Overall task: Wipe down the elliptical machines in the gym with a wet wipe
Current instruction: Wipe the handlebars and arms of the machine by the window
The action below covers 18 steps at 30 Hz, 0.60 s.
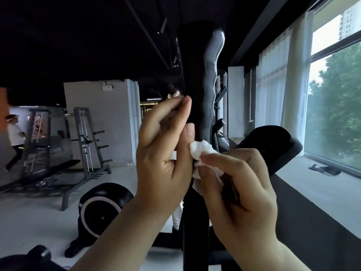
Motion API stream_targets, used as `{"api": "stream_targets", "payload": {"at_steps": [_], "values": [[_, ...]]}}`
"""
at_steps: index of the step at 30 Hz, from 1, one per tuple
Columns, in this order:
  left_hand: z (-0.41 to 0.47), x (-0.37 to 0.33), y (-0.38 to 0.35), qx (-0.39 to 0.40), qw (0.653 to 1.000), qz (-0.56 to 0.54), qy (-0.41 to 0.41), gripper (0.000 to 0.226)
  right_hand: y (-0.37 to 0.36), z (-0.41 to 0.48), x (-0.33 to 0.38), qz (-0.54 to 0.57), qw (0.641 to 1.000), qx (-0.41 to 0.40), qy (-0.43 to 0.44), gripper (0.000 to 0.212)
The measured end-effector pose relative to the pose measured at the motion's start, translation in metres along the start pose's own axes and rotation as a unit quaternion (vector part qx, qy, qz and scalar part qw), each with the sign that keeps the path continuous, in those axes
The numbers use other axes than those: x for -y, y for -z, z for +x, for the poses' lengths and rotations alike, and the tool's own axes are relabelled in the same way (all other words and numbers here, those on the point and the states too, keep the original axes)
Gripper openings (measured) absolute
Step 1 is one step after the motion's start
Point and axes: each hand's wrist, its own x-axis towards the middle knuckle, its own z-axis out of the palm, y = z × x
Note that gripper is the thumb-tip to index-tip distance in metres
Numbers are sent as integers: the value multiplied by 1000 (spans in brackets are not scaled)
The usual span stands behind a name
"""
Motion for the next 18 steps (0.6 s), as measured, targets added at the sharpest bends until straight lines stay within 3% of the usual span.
{"api": "stream_targets", "payload": {"at_steps": [5, 10, 15, 18], "values": [[20, 9, -3, 4, 1000, -15, -16, 32, -11, 56, -1, 0, 1000, -26, -6, 16], [52, 16, -12, -15, 998, -63, -23, 33, -20, 114, 3, -76, 995, -71, 6, 19], [66, 21, -12, -22, 994, -108, -11, 35, -21, 100, 8, -107, 993, -20, 48, 18], [67, 22, -13, -14, 992, -123, -7, 36, -20, 122, 11, -135, 989, -34, 49, 16]]}}
